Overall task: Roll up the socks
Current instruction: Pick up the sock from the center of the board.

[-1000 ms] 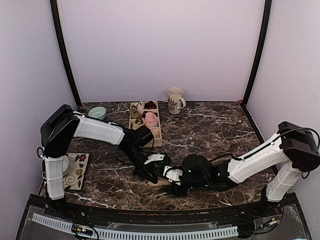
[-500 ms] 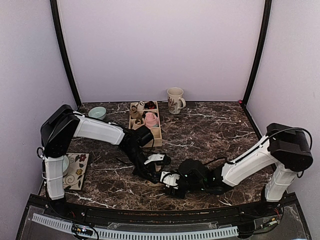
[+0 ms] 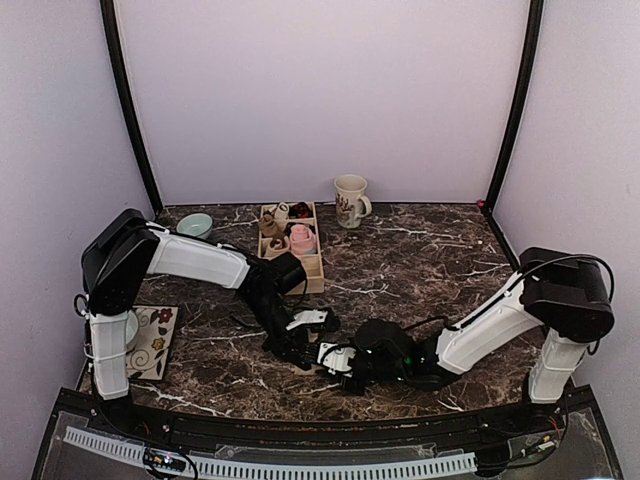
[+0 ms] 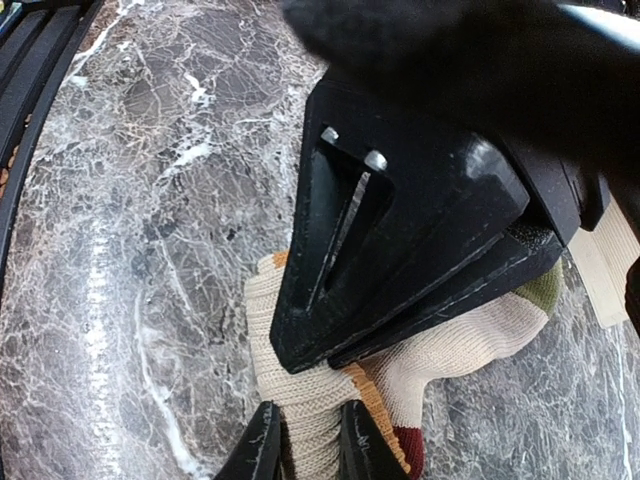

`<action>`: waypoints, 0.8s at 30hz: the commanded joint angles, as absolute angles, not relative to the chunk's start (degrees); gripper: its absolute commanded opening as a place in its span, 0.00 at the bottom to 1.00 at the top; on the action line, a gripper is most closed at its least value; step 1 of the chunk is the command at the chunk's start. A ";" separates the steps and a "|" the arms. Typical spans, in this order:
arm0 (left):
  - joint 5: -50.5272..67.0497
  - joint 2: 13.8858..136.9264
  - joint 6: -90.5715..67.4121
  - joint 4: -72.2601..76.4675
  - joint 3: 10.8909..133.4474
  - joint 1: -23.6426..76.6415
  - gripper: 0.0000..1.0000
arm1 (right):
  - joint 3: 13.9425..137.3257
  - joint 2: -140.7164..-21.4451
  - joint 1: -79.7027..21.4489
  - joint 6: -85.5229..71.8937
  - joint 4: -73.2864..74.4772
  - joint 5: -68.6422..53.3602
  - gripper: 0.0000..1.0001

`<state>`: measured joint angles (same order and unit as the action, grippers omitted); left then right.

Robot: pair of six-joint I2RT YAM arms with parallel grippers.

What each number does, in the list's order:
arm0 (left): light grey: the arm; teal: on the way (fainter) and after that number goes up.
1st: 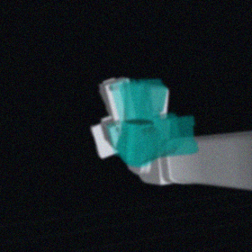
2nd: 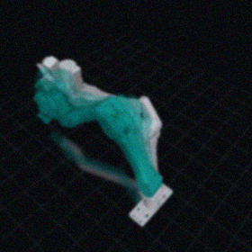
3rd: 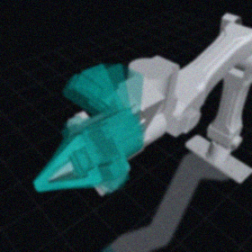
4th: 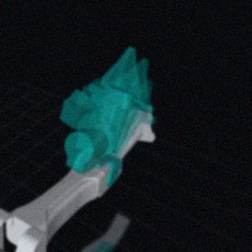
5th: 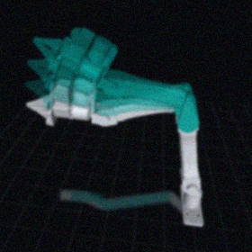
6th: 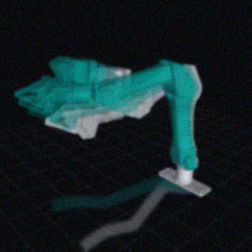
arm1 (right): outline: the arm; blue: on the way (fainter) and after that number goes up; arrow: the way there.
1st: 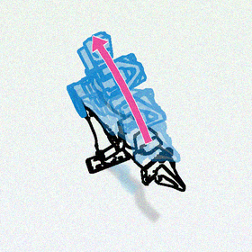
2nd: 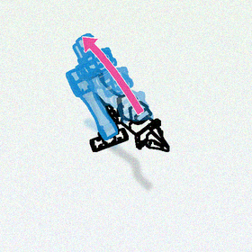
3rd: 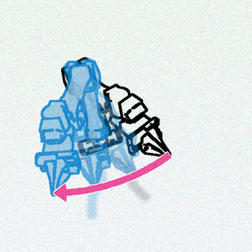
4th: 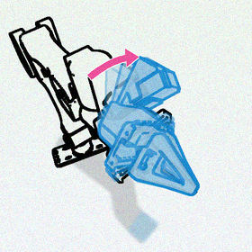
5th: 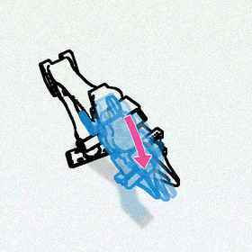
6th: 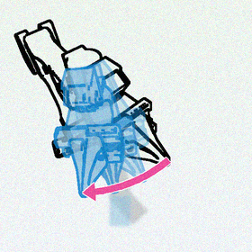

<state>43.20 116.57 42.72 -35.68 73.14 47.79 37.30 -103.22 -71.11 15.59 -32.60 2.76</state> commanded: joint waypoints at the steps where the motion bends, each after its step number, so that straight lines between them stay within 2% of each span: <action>1: 32.33 119.68 41.75 -44.54 69.66 48.52 0.16 | 34.81 -107.14 -69.99 12.81 -26.94 -1.26 0.18; 7: 30.67 113.60 37.60 -41.75 67.81 46.58 0.20 | 34.21 -108.64 -69.76 10.22 -25.94 -4.24 0.08; 11: 22.77 106.92 36.68 -38.08 65.37 45.79 0.21 | 34.92 -109.42 -69.72 7.77 -25.73 -4.65 0.00; 14: 18.45 103.54 36.38 -36.52 64.15 45.57 0.21 | 35.07 -109.90 -69.69 6.14 -26.01 -4.83 0.00; 24: 15.88 94.24 34.49 -27.98 55.93 43.65 0.22 | 37.04 -111.23 -69.53 4.80 -24.64 -5.87 0.00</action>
